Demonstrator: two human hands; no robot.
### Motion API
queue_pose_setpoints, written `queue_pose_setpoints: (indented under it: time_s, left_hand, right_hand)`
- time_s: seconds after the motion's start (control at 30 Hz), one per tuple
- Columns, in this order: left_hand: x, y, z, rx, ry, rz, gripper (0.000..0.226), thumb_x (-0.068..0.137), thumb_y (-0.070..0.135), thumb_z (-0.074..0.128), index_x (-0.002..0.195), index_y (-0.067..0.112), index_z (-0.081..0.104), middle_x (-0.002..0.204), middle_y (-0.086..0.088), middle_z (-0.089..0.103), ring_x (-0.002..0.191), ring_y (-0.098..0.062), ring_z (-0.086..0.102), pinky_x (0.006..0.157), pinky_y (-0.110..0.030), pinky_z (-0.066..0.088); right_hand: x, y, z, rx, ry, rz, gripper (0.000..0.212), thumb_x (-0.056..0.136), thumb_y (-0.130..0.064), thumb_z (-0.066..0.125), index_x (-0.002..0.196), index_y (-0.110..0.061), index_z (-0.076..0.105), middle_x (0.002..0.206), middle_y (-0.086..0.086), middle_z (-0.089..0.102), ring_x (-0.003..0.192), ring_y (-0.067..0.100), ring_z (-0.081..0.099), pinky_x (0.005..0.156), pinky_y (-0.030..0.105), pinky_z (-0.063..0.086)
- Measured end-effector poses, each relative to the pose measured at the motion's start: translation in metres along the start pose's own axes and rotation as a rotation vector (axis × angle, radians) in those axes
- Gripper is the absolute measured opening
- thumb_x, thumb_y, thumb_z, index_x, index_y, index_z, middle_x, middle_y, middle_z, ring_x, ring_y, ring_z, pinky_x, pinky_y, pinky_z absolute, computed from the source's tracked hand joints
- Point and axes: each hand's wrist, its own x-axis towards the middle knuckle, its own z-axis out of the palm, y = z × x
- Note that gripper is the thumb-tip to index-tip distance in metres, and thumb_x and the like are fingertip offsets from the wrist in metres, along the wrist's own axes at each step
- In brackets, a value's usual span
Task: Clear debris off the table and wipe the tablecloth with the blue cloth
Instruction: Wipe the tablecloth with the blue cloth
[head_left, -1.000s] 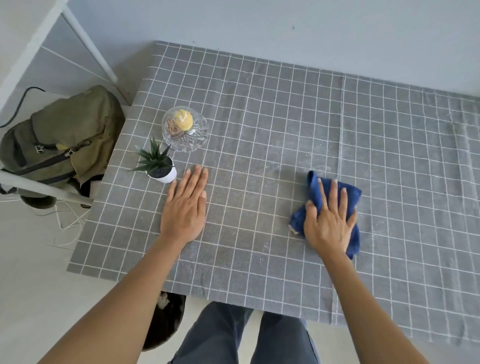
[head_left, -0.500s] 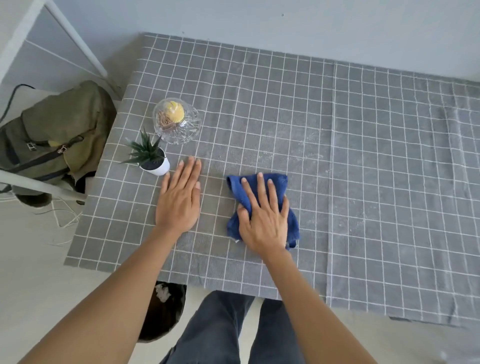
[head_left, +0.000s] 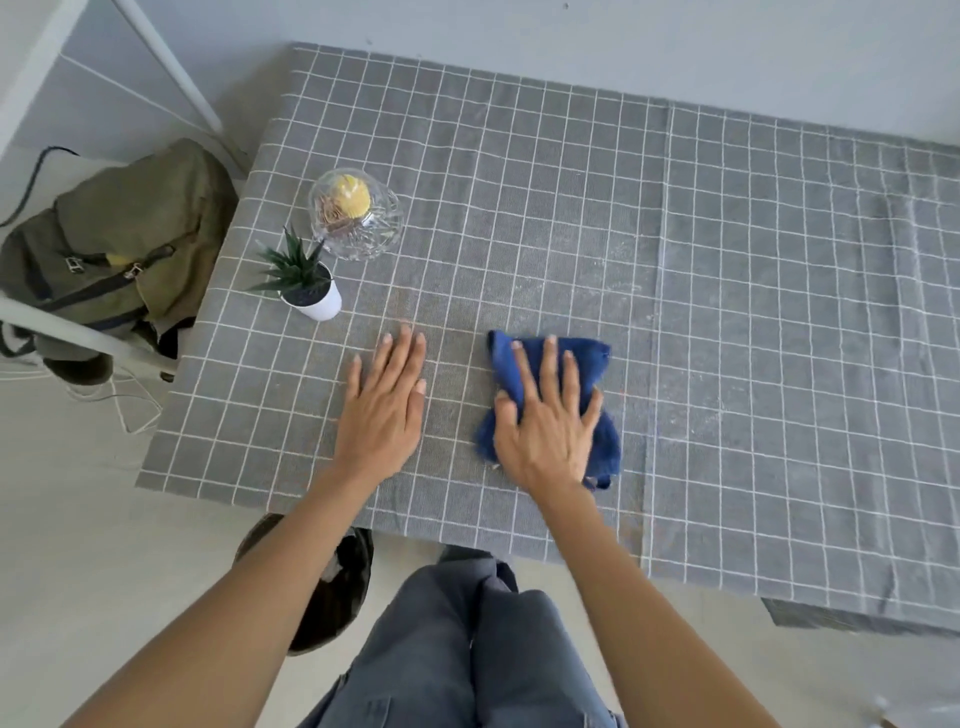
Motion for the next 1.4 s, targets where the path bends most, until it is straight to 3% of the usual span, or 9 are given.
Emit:
queue_pose_setpoints:
  time_s: [0.13,0.33,0.53,0.67,0.9,1.07,1.23,1.4]
  left_hand:
    - [-0.014,-0.005,-0.001,0.007,0.041,-0.029,0.055,0.099,0.036,0.004,0.152,0.022,0.007,0.159,0.007,-0.002,0.147,-0.011,-0.005,0.119,-0.042,-0.005]
    - [-0.016,-0.012,-0.006,0.026,0.052,-0.042,0.053,0.100,0.036,0.004,0.152,0.027,0.003,0.159,0.009,-0.001,0.147,-0.010,-0.005,0.119,-0.043,-0.003]
    - [-0.016,-0.014,-0.005,0.031,0.052,-0.044,0.053,0.100,0.034,0.005,0.152,0.027,0.001,0.159,0.009,-0.006,0.146,-0.010,-0.010,0.119,-0.039,-0.008]
    - [-0.015,-0.014,-0.004,0.054,0.062,-0.043,0.053,0.100,0.033,0.005,0.152,0.026,-0.001,0.159,0.008,-0.007,0.146,-0.011,-0.011,0.119,-0.041,-0.007]
    - [-0.016,-0.014,-0.001,0.054,0.092,-0.052,0.052,0.101,0.031,0.011,0.153,0.027,0.005,0.159,0.009,-0.001,0.147,-0.011,-0.004,0.119,-0.040,-0.004]
    - [-0.014,-0.017,0.000,0.049,0.071,-0.049,0.053,0.101,0.032,0.007,0.153,0.027,0.000,0.160,0.008,-0.005,0.147,-0.011,-0.008,0.119,-0.040,-0.006]
    - [-0.014,-0.018,0.002,0.042,0.084,-0.041,0.052,0.102,0.031,0.010,0.153,0.027,-0.001,0.160,0.007,-0.003,0.147,-0.012,-0.006,0.119,-0.042,-0.003]
    - [-0.014,-0.017,0.002,0.031,0.095,-0.037,0.052,0.103,0.030,0.013,0.152,0.026,0.000,0.160,0.006,-0.002,0.147,-0.013,-0.005,0.119,-0.044,-0.001]
  right_hand:
    - [-0.031,-0.030,0.024,0.030,0.012,-0.108,0.063,0.090,-0.045,0.027,0.150,-0.039,0.007,0.160,-0.002,-0.002,0.147,0.018,-0.003,0.114,0.052,-0.002]
    - [-0.027,-0.008,0.021,-0.009,0.051,-0.126,0.063,0.092,-0.046,0.032,0.150,-0.040,0.009,0.160,-0.003,0.000,0.147,0.020,-0.004,0.116,0.052,-0.003]
    - [-0.026,0.039,0.002,-0.019,0.078,0.079,0.063,0.090,-0.046,0.023,0.149,-0.042,0.003,0.160,-0.005,-0.007,0.147,0.019,-0.007,0.116,0.054,-0.005]
    - [-0.025,0.030,0.000,0.011,0.059,0.164,0.064,0.089,-0.046,0.020,0.149,-0.040,0.000,0.160,-0.005,-0.010,0.146,0.018,-0.011,0.114,0.055,-0.007]
    - [-0.051,-0.018,0.028,-0.041,-0.012,-0.111,0.063,0.094,-0.041,0.028,0.150,-0.039,-0.001,0.160,-0.002,-0.010,0.145,0.018,-0.015,0.114,0.052,-0.009]
    - [-0.053,0.024,0.018,-0.026,0.088,0.088,0.061,0.091,-0.046,0.019,0.149,-0.043,0.003,0.160,-0.004,-0.007,0.146,0.019,-0.008,0.115,0.052,-0.004]
    - [-0.054,0.017,0.016,0.040,0.095,0.227,0.062,0.090,-0.043,0.021,0.148,-0.043,0.002,0.160,-0.003,-0.010,0.146,0.018,-0.012,0.115,0.052,-0.007]
    - [-0.071,-0.016,0.035,-0.022,0.054,0.013,0.059,0.091,-0.048,0.018,0.148,-0.045,0.004,0.160,-0.003,-0.010,0.146,0.019,-0.011,0.113,0.051,-0.009]
